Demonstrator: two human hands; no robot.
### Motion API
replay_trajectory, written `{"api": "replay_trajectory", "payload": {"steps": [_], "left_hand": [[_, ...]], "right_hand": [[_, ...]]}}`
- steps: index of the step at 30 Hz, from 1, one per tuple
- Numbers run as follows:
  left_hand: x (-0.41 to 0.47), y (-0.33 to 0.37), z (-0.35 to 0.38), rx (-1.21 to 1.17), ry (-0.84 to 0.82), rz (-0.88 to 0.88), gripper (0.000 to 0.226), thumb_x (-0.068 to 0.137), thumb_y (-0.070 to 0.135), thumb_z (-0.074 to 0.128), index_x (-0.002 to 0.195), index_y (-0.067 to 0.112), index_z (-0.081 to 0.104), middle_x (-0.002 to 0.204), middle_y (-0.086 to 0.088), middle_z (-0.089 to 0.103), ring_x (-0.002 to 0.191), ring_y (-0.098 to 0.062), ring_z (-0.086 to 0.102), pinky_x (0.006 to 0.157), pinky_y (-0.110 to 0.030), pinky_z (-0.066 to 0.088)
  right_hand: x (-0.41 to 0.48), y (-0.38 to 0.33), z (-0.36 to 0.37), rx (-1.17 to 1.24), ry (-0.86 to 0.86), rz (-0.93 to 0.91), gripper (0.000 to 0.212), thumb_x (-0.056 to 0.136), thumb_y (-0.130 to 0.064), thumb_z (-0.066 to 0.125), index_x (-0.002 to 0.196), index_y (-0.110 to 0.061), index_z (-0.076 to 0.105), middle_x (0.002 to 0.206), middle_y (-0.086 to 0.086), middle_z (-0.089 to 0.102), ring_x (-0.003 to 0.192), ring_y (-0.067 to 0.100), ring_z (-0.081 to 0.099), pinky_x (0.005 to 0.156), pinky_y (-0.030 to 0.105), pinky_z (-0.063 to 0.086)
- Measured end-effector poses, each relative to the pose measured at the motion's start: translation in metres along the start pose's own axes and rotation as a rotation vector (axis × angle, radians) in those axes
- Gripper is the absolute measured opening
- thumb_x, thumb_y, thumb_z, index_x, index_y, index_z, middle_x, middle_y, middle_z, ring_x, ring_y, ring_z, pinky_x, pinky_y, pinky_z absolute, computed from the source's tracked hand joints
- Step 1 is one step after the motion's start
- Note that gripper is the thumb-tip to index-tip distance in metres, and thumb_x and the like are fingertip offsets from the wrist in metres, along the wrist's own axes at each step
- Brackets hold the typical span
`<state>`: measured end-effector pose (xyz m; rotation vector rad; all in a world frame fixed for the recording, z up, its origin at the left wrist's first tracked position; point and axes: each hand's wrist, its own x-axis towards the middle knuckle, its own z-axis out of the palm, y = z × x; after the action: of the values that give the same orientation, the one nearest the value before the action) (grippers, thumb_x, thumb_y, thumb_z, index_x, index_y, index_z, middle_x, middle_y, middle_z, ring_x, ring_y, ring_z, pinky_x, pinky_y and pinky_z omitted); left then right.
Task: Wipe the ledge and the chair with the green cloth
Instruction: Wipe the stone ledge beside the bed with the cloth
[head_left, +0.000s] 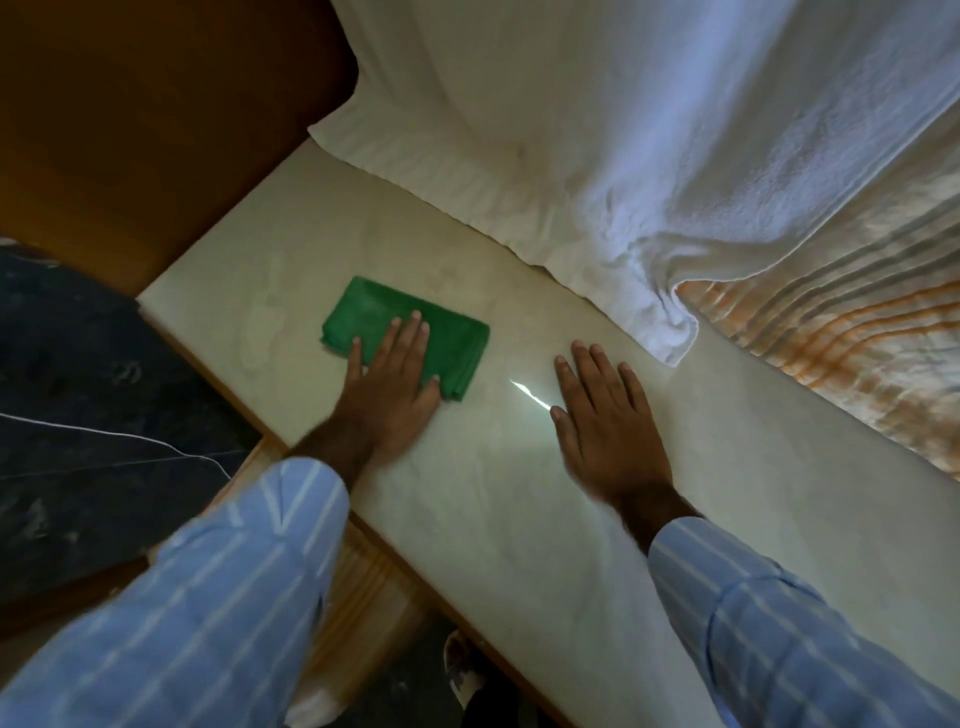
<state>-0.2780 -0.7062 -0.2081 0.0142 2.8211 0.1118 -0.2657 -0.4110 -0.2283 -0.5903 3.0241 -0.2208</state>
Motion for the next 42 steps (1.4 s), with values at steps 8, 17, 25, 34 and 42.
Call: {"api": "replay_trajectory", "payload": {"steps": [8,17,25,34,42], "left_hand": [[0.019,0.027,-0.002,-0.052,0.043,-0.160,0.071,0.101,0.044,0.016,0.160,0.011,-0.003,0.170,-0.003,-0.010,0.156,-0.021,-0.008,0.120,-0.063,-0.002],[-0.052,0.057,0.013,-0.077,-0.001,-0.111,0.073,0.101,0.050,0.023,0.161,0.014,0.004,0.170,-0.001,-0.005,0.156,-0.019,-0.003,0.122,-0.059,0.004],[-0.045,0.015,-0.024,-0.322,0.286,-0.561,0.064,0.101,0.037,0.048,0.153,0.005,0.029,0.152,-0.016,0.039,0.138,-0.035,0.037,0.106,-0.049,0.041],[-0.047,-0.004,-0.025,-0.790,0.191,-0.662,0.038,0.087,0.020,0.066,0.118,0.000,0.059,0.119,-0.018,0.066,0.110,-0.036,0.062,0.091,-0.041,0.052],[-0.146,-0.073,0.017,-1.741,0.458,-0.792,0.043,0.080,-0.007,0.071,0.115,0.010,0.055,0.108,-0.013,0.068,0.093,-0.027,0.069,0.074,-0.033,0.061]], "right_hand": [[0.011,0.002,0.005,-0.003,-0.019,-0.098,0.075,0.108,-0.060,0.024,0.168,-0.014,0.021,0.177,0.015,0.016,0.166,0.031,0.011,0.133,0.054,0.015],[0.032,-0.023,0.002,0.101,-0.010,-0.084,0.082,0.104,-0.072,0.020,0.164,-0.017,0.032,0.175,0.013,0.025,0.164,0.031,0.019,0.133,0.053,0.015],[0.038,-0.049,0.000,0.501,0.069,0.138,0.062,0.100,-0.070,0.044,0.139,-0.027,0.065,0.165,0.005,0.042,0.160,0.024,0.025,0.133,0.048,0.014],[0.039,-0.096,-0.012,0.933,0.073,0.247,0.022,0.085,-0.018,0.078,0.102,-0.008,0.068,0.112,0.004,0.069,0.113,0.029,0.065,0.105,0.046,0.053],[0.015,-0.192,-0.013,1.485,-0.174,0.357,0.061,0.090,-0.003,0.079,0.138,-0.031,0.056,0.113,0.005,0.082,0.100,0.019,0.080,0.079,0.032,0.067]]}}
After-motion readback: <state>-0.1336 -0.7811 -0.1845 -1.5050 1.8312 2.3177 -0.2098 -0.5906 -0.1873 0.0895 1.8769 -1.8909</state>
